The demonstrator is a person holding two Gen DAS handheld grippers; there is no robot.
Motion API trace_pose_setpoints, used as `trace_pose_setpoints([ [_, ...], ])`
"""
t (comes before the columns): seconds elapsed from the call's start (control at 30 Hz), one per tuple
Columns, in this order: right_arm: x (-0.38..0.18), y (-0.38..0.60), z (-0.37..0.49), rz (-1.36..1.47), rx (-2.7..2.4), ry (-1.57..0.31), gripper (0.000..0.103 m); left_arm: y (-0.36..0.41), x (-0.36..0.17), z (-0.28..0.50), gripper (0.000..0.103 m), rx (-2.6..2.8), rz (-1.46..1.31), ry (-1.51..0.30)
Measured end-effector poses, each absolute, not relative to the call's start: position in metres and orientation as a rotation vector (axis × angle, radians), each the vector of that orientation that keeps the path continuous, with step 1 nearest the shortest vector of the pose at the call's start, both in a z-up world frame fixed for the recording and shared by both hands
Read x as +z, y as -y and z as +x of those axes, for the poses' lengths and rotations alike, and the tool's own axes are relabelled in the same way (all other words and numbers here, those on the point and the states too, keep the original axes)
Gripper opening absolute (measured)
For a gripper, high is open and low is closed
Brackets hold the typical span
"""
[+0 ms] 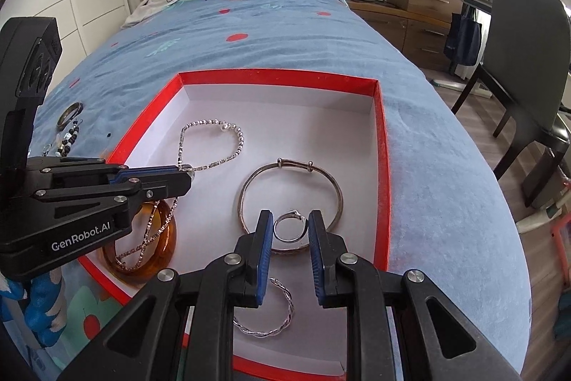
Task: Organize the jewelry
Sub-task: 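Carry the necklace and ring into the red box and release both, then withdraw both tools from the box toward the remaining jewelry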
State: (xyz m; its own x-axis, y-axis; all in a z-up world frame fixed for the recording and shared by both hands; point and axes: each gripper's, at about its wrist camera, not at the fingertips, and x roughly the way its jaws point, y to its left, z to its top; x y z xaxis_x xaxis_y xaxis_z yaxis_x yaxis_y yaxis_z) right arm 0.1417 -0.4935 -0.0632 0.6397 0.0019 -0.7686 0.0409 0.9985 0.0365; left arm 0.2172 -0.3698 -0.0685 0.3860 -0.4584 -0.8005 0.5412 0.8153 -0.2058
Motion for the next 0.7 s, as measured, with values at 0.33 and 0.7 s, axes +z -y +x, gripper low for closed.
trace_pose_setpoints([
  [0.33,-0.063,0.491,0.141,0.037,-0.021,-0.903,0.022,0.373,-0.059,0.208,0.032,-0.651,0.112,-0.977],
  [0.7,-0.051,0.494,0.122,0.073,-0.054,-0.894,0.026,0.357,-0.035,0.193,0.035,-0.638,0.111,-0.944],
])
